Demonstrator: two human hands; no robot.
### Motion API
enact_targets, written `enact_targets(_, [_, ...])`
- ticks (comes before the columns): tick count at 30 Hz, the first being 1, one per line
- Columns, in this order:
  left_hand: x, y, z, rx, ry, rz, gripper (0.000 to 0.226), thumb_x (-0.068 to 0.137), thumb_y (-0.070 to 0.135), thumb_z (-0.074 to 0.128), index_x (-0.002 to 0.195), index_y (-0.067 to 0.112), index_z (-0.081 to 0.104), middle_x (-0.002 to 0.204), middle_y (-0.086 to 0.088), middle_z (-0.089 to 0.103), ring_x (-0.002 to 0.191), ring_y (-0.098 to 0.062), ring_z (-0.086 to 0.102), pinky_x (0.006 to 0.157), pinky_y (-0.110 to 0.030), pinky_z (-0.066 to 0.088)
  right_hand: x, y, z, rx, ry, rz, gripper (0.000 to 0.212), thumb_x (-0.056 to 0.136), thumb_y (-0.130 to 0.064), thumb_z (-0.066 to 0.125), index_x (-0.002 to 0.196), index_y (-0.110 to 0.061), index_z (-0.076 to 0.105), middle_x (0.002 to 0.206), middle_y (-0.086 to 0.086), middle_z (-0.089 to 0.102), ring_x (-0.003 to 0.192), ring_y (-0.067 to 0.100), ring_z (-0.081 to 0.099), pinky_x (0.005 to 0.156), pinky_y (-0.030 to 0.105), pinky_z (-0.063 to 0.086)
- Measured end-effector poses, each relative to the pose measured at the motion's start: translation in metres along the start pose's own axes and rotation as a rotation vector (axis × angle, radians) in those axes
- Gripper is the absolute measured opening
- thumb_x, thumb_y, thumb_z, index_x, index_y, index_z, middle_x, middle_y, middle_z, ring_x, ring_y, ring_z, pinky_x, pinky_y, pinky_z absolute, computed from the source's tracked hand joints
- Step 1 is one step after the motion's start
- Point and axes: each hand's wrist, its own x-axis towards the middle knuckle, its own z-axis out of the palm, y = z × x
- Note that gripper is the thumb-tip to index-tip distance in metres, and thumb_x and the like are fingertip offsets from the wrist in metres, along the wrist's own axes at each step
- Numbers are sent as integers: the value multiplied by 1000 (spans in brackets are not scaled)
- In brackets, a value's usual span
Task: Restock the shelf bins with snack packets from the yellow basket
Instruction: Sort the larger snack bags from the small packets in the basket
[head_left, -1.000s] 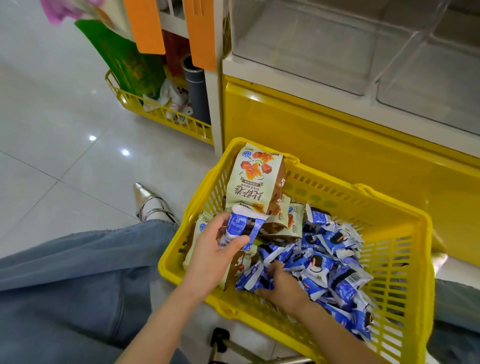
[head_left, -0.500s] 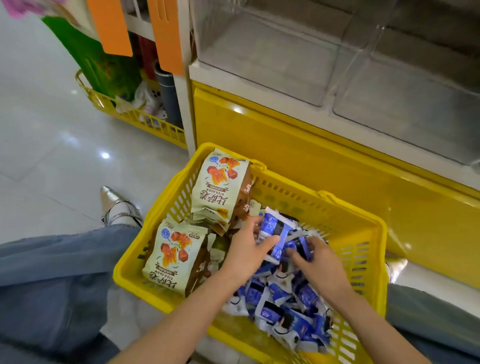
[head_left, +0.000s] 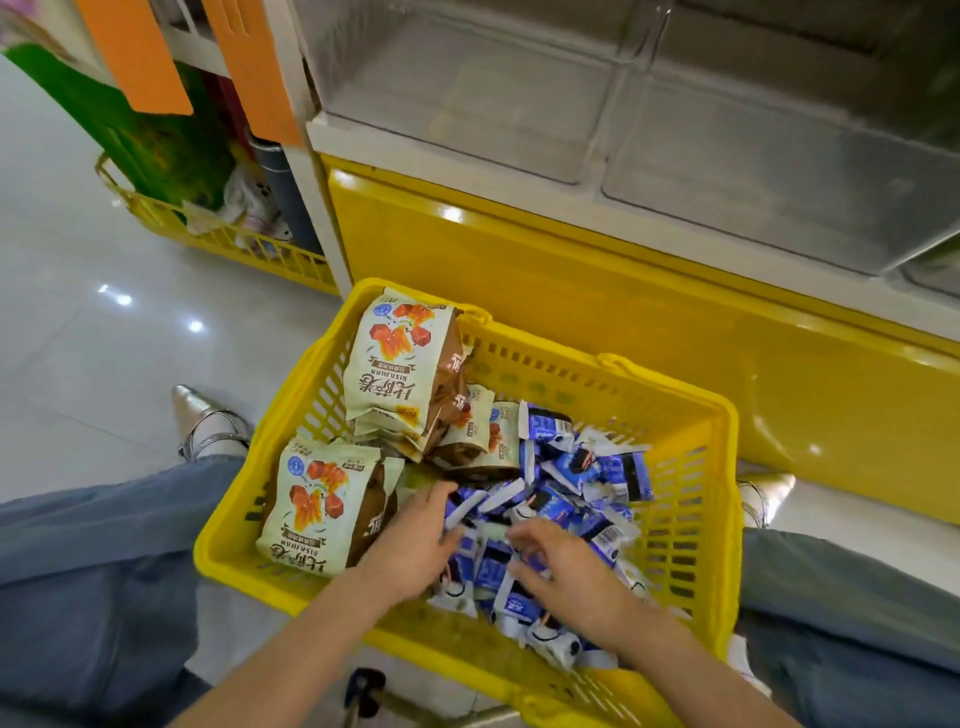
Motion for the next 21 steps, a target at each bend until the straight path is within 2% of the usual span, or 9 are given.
enact_targets(1, [-3,-8,0,69,-48,-21,56,96,24,47,145,15,19,150,-6,25,137,-20,27,111,-29,24,2,-1,15,-2,-89,-5,38,93,-35,53,129,-27,43,127,-8,51,112,4,52,96,18,42])
enact_targets(3, [-4,-14,1,159,-148,-39,58,97,25,45,145,9,18,150,-10,23,139,-22,22,112,-29,20,7,-3,40,-13,-214,13,54,92,-36,56,139,-23,35,140,-3,44,123,11,47,97,18,35])
enact_targets(5, [0,-12,1,184,-234,-65,57,97,26,45,144,7,20,149,-14,26,138,-25,24,111,-31,23,14,-3,55,16,-271,72,64,90,-35,59,144,-17,30,144,3,42,126,17,46,100,21,35])
enact_targets(7, [6,-11,1,182,-279,-103,55,96,26,48,142,6,25,146,-16,31,134,-27,31,109,-33,29,22,-4,63,82,-259,153,69,90,-32,59,146,-12,25,145,6,41,128,20,44,101,22,37])
enact_targets(10, [14,-14,1,143,-278,-122,47,93,22,53,134,5,36,136,-15,43,123,-26,44,102,-32,37,37,-7,68,170,-201,245,67,89,-31,61,144,-10,28,138,8,48,121,21,50,90,20,40])
enact_targets(13, [15,-19,2,52,-328,-146,42,91,15,57,131,7,43,125,-13,51,115,-23,50,95,-27,39,49,-5,74,97,-223,260,62,88,-30,61,140,-11,33,133,10,52,117,24,52,93,29,42])
enact_targets(15, [14,-23,4,64,-326,-142,26,89,13,60,113,7,55,108,-12,52,102,-21,52,89,-27,39,52,-3,76,79,-253,272,61,87,-29,62,140,-13,34,134,9,51,119,24,51,96,30,40])
enact_targets(18, [16,-23,6,177,-273,-157,29,87,14,62,114,3,58,118,-11,49,107,-24,52,91,-29,39,56,-1,74,122,-280,265,64,85,-32,65,140,-17,35,136,6,48,120,23,50,97,30,39])
enact_targets(21, [19,-17,4,259,-241,-180,21,90,12,57,105,-1,63,116,-17,59,104,-28,57,87,-31,43,59,0,76,46,-322,210,60,81,-48,65,133,-24,45,126,6,47,110,22,53,93,34,44])
